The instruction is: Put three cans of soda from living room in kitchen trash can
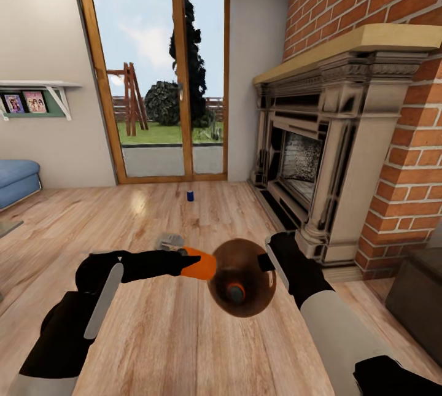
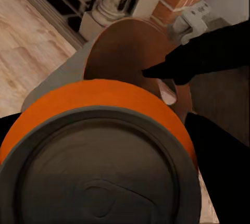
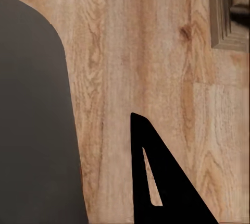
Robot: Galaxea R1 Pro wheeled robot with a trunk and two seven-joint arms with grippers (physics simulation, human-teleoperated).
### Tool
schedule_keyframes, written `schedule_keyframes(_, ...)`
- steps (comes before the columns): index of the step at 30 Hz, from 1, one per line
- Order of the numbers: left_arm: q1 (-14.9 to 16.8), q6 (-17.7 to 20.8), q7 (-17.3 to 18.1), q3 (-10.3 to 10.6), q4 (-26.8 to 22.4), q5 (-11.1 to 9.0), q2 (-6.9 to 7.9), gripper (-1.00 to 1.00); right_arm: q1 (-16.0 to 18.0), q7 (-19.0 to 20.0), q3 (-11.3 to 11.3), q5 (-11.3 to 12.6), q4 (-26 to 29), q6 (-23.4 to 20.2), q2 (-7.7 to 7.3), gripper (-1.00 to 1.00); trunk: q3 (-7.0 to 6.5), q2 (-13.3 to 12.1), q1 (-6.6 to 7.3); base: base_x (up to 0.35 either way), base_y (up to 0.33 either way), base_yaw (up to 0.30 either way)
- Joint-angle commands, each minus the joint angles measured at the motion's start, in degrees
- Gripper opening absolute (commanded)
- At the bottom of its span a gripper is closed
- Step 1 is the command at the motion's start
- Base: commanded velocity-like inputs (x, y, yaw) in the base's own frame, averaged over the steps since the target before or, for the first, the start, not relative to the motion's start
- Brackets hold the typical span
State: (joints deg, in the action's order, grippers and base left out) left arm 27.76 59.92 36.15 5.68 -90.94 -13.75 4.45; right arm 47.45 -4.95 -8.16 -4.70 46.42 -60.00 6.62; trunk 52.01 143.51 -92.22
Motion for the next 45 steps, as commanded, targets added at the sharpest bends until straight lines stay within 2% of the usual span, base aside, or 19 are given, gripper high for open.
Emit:
schedule_keyframes(1, 0.03, 0.08, 0.15, 0.75, -0.01, -0.41, -0.63, -1.0, 0.02, 0.13, -0.01, 2.44, -0.04, 0.0, 0.07, -1.0, -0.01, 0.01, 0.01, 0.0, 0.0, 0.0)
schedule_keyframes(4, 0.27, 0.08, 0.41, 4.31, -0.02, -0.41, -2.74, -1.0, 0.04, 0.12, -0.01, 2.48, -0.15, 0.0, 0.4, -1.0, -0.01, 0.01, 0.01, 0.0, 0.0, 0.0)
schedule_keyframes(9, 0.57, 0.08, 0.49, 6.03, -0.02, -0.4, -4.28, -1.0, 0.09, 0.04, -0.01, 2.43, -0.19, 0.0, 1.21, -1.0, -0.01, 0.01, 0.01, 0.0, 0.0, 0.0)
schedule_keyframes(12, 0.55, 0.08, 0.14, 8.02, -0.02, -0.29, -5.12, -1.0, 0.1, 0.03, -0.06, 2.38, -0.19, 0.0, 1.78, -1.0, -0.01, 0.01, 0.01, 0.0, 0.0, 0.0)
schedule_keyframes(14, 0.51, 0.08, -0.27, 9.12, 0.02, -0.05, -5.31, -1.0, 0.1, 0.03, -0.2, 2.35, -0.19, 0.0, 2.05, -1.0, -0.01, 0.01, 0.01, 0.0, 0.0, 0.0)
schedule_keyframes(18, 0.43, 0.08, -2.36, 10.01, 0.18, 0.13, -5.39, -1.0, 0.13, 0.03, -0.44, 2.33, -0.15, 0.0, 2.31, -1.0, -0.01, 0.01, 0.01, 0.0, 0.0, 0.0)
schedule_keyframes(19, 0.39, 0.08, -5.39, 10.34, 0.36, 0.2, -5.4, -1.0, 0.17, 0.03, -0.82, 2.33, -0.1, 0.0, 2.43, -1.0, -0.01, 0.01, 0.01, 0.0, 0.0, 0.0)
schedule_keyframes(22, 0.38, 0.08, -8.72, 11.45, 0.48, 0.26, -5.41, -1.0, 0.18, 0.03, -1.07, 2.27, -0.05, 0.0, 2.65, -1.0, -0.01, 0.01, 0.01, 0.0, 0.0, 0.0)
schedule_keyframes(25, 0.34, 0.08, -14.13, 14.44, 0.56, 0.4, -5.41, -1.0, 0.2, 0.03, -1.23, 2.25, -0.02, 0.0, 2.8, -1.0, -0.01, 0.01, 0.01, 0.0, 0.0, 0.0)
schedule_keyframes(30, 0.29, 0.08, -20.24, 16.94, 0.64, 0.38, -5.42, -1.0, 0.19, 0.02, -1.31, 2.25, -0.01, 0.0, 2.87, -1.0, -0.01, 0.01, 0.01, 0.0, 0.0, 0.0)
schedule_keyframes(38, 0.28, -1.47, -22.1, 17.9, 2.86, 0.61, -5.48, -1.0, 0.26, 0.02, -1.68, 2.24, 0.02, 0.0, 3.23, -1.0, -0.01, 0.01, 0.01, 0.0, 0.0, 0.0)
schedule_keyframes(45, 0.33, -5.45, -22.29, 20.12, 7.83, 0.68, -5.94, -1.0, 0.28, 0.02, -1.76, 2.25, 0.06, 0.0, 3.3, -1.0, -0.01, 0.01, 0.01, 0.0, 0.0, 0.0)
